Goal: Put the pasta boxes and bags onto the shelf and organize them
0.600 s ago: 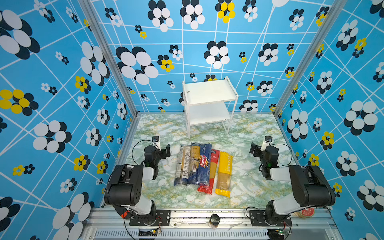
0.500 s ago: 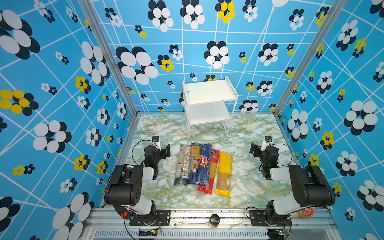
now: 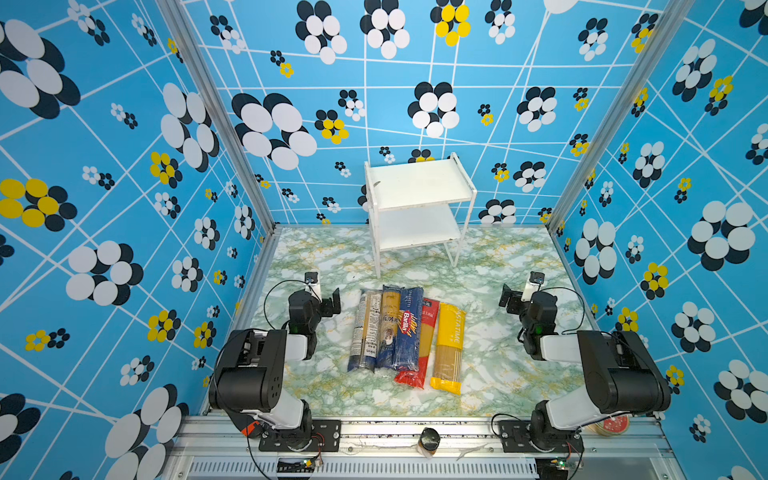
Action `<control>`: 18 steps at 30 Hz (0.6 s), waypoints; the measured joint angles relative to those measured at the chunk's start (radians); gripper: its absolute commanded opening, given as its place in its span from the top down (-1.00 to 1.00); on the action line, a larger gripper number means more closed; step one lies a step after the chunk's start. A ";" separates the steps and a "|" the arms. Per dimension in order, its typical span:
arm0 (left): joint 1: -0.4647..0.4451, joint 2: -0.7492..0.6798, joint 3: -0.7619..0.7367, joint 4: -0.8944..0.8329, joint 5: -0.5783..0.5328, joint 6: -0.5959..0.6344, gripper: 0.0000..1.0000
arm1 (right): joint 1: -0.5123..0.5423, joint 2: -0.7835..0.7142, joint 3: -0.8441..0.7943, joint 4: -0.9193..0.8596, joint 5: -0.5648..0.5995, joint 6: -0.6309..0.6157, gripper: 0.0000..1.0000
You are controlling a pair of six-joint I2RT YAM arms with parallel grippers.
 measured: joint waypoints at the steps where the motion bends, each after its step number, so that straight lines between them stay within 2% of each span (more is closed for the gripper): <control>1: 0.000 0.000 0.000 0.000 0.000 0.000 -0.98 | 0.000 0.000 0.000 0.000 0.000 0.000 -0.98; 18: -0.014 0.000 0.000 0.000 -0.054 0.000 -0.98 | 0.000 0.000 0.000 0.000 0.000 0.000 -0.99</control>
